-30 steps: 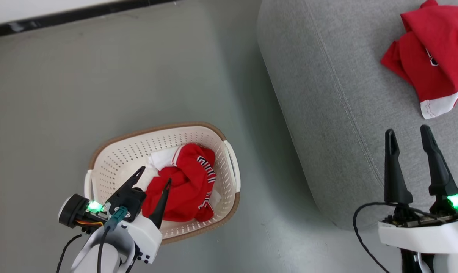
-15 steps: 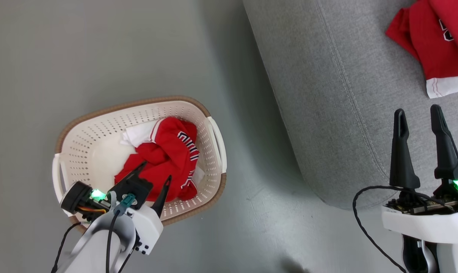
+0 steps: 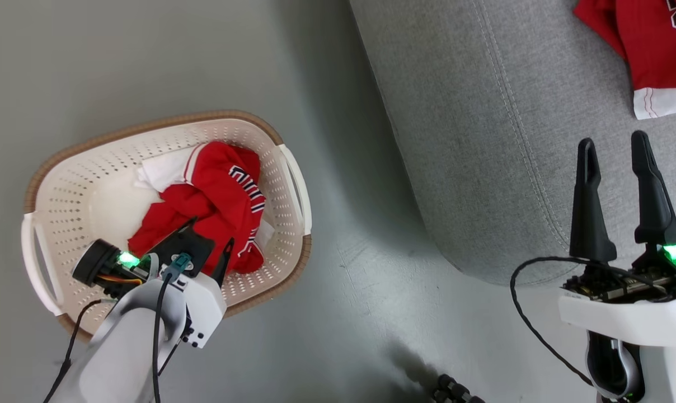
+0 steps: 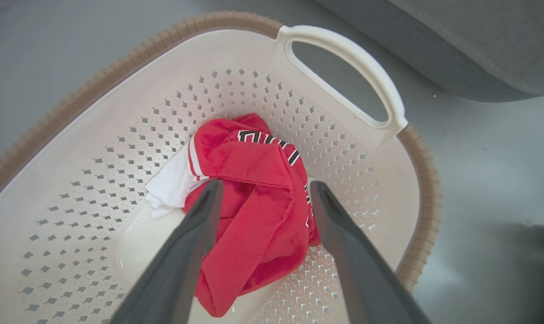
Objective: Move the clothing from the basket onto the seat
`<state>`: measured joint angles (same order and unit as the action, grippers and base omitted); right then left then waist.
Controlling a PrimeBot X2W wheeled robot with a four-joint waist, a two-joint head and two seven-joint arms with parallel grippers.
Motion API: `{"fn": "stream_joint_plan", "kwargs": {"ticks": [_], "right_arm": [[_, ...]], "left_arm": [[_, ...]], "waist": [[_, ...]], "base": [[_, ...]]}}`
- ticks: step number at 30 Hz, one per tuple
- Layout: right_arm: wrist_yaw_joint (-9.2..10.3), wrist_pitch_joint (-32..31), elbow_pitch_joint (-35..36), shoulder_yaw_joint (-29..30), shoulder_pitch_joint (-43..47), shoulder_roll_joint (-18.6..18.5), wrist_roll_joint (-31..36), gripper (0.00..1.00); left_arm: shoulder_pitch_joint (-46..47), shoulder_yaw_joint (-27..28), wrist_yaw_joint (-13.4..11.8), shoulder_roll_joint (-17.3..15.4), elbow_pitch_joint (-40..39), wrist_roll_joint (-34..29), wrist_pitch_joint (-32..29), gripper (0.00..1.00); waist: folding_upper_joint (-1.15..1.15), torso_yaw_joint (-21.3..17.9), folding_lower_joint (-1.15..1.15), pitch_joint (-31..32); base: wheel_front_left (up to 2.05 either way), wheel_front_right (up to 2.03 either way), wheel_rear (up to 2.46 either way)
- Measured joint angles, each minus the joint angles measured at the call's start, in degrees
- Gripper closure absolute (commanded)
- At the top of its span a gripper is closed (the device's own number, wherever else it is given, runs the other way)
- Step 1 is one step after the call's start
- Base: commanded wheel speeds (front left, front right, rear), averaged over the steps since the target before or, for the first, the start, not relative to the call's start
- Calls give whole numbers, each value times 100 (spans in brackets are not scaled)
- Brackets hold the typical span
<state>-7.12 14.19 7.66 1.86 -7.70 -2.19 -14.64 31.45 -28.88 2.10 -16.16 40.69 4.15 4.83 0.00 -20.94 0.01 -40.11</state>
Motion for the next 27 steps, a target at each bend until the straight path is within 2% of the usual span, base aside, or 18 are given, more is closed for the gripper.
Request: {"fn": "stream_joint_plan", "kwargs": {"ticks": [9, 27], "right_arm": [[0, 1, 12, -135, -325, 2, -265, 0], [0, 2, 97, -198, -543, 3, -461, 0]], "left_arm": [[272, -23, 69, -84, 385, -137, -191, 0], [695, -36, 7, -162, 927, -247, -489, 0]], "waist": [[0, -225, 0, -394], [0, -609, 0, -866]], "base": [[0, 0, 0], [0, 0, 0]]}}
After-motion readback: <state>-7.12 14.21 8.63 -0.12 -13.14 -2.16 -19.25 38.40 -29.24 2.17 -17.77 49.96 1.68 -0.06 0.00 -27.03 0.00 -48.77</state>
